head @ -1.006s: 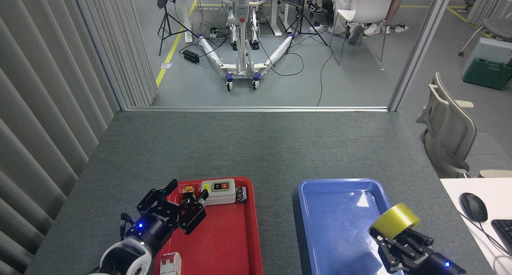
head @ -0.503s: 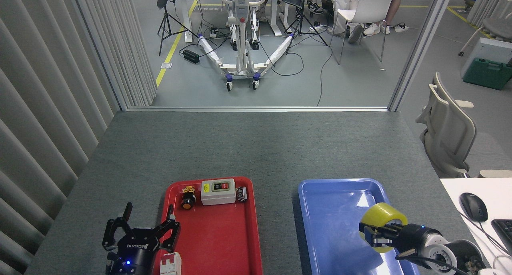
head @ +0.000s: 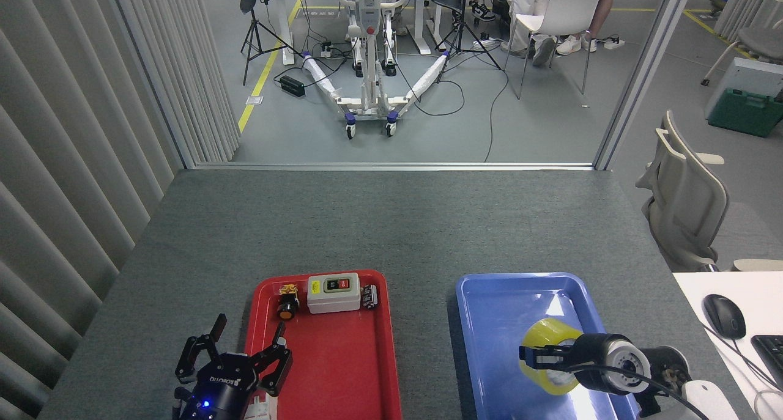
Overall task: Place and move tape with both arms
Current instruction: 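Lower the tape roll into the blue tray and open the right gripper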
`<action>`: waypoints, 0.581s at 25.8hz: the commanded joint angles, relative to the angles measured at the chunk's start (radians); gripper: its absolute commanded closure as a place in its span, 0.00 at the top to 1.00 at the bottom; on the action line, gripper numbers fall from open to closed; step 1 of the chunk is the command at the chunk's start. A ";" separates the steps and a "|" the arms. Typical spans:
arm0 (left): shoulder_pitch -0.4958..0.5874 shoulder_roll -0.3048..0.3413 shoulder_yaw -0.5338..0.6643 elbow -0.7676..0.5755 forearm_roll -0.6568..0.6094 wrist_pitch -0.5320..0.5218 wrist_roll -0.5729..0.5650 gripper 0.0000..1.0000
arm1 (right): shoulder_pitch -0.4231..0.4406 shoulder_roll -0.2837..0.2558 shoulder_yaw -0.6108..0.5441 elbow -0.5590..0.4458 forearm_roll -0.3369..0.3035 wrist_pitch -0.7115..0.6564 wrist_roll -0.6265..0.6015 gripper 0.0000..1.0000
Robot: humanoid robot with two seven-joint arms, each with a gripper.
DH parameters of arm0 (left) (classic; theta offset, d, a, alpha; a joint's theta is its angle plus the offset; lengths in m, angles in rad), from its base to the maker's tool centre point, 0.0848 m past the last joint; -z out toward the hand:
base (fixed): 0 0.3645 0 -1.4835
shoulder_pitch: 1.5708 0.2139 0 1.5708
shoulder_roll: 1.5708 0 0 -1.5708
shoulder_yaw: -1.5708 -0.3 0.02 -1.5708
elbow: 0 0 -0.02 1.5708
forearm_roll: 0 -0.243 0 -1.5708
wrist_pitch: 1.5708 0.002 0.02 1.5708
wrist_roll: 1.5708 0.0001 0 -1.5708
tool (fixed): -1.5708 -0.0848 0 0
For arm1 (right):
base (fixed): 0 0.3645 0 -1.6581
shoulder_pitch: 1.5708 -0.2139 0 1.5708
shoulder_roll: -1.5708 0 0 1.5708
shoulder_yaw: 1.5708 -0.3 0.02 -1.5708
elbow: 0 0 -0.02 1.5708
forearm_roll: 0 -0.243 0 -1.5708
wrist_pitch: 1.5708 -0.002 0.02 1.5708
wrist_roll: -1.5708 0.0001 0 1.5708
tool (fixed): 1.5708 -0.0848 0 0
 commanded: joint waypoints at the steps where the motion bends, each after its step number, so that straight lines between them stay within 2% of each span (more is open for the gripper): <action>1: 0.000 -0.022 0.000 -0.008 -0.002 0.000 0.004 0.99 | -0.012 0.014 0.011 0.031 -0.002 0.038 0.042 0.00; 8: -0.005 -0.034 0.031 0.015 0.002 -0.001 -0.001 0.99 | -0.024 0.029 0.043 0.031 0.004 0.098 0.047 0.00; 12: -0.005 -0.085 0.036 0.008 0.008 0.000 -0.001 0.99 | -0.024 0.020 0.043 0.037 0.015 0.088 0.035 0.00; 13: -0.005 -0.095 0.033 0.005 0.010 -0.001 -0.001 0.99 | -0.023 0.022 0.043 0.038 0.024 0.088 0.035 0.04; 15: -0.006 -0.101 0.030 0.000 0.012 -0.015 0.001 0.99 | -0.017 0.019 0.043 0.040 0.058 0.088 0.021 0.31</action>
